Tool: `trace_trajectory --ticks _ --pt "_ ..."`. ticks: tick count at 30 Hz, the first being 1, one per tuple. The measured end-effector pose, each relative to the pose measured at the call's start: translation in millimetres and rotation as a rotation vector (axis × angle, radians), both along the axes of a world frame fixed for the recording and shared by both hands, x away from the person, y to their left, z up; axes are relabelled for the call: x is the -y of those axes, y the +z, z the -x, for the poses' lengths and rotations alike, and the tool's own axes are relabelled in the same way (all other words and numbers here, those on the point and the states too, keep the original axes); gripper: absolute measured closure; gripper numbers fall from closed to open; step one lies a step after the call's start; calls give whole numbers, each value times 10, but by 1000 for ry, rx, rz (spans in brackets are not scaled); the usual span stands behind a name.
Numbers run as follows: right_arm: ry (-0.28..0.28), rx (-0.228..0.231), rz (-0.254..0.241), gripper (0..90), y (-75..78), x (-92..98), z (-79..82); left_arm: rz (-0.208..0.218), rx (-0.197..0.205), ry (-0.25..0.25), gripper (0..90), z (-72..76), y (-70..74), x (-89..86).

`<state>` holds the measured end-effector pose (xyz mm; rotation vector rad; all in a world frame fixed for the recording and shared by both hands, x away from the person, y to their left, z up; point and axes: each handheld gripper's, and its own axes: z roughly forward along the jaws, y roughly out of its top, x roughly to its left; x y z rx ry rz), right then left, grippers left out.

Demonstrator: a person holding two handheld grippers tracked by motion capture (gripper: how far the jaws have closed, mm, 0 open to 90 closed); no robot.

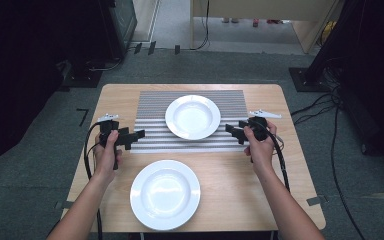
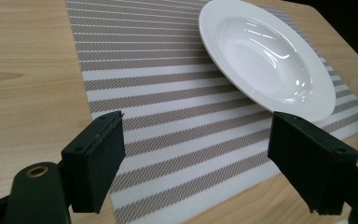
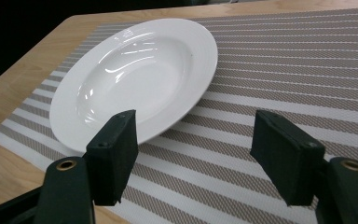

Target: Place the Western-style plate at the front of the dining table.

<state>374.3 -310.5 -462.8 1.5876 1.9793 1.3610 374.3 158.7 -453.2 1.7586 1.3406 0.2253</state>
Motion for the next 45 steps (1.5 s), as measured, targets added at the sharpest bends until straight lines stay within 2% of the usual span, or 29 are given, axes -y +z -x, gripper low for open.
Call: trace_trajectory --ticks 4,5,8,11,13,17,18,25,27,29,32,36,43,45 --pt "-3 5 13 308 -20 99 129 -11 36 16 179 169 38 -66" --pt "-8 2 9 303 -35 157 198 -21 49 17 174 249 41 -91" --pt "-9 4 13 302 -45 213 259 -42 56 11 167 324 25 -107" --pt "-18 -1 18 299 -62 354 417 -59 55 8 162 465 -22 -131" --pt "-20 -1 20 299 -67 382 444 -63 60 7 151 499 -29 -140" --pt "-44 -6 21 299 -108 571 627 -53 71 15 147 636 -51 -179" --pt "-44 -6 21 299 -108 571 627 -58 73 14 147 669 -59 -187" --pt "-73 -9 18 297 -188 785 884 -71 73 25 147 901 -136 -266" --pt "-92 -8 12 296 -224 872 997 -82 63 34 147 994 -193 -315" --pt "-94 -4 14 296 -237 895 1020 -81 58 38 147 1023 -214 -338" --pt "-106 -22 14 293 -304 997 1156 -89 38 54 147 1140 -311 -419" --pt "-104 -32 27 286 -344 1060 1245 -99 21 62 147 1224 -400 -463" --pt "-119 -48 43 275 -433 1273 1534 -142 9 94 147 1397 -505 -613" --pt "-123 -49 44 275 -446 1300 1568 -158 5 100 147 1446 -525 -659"
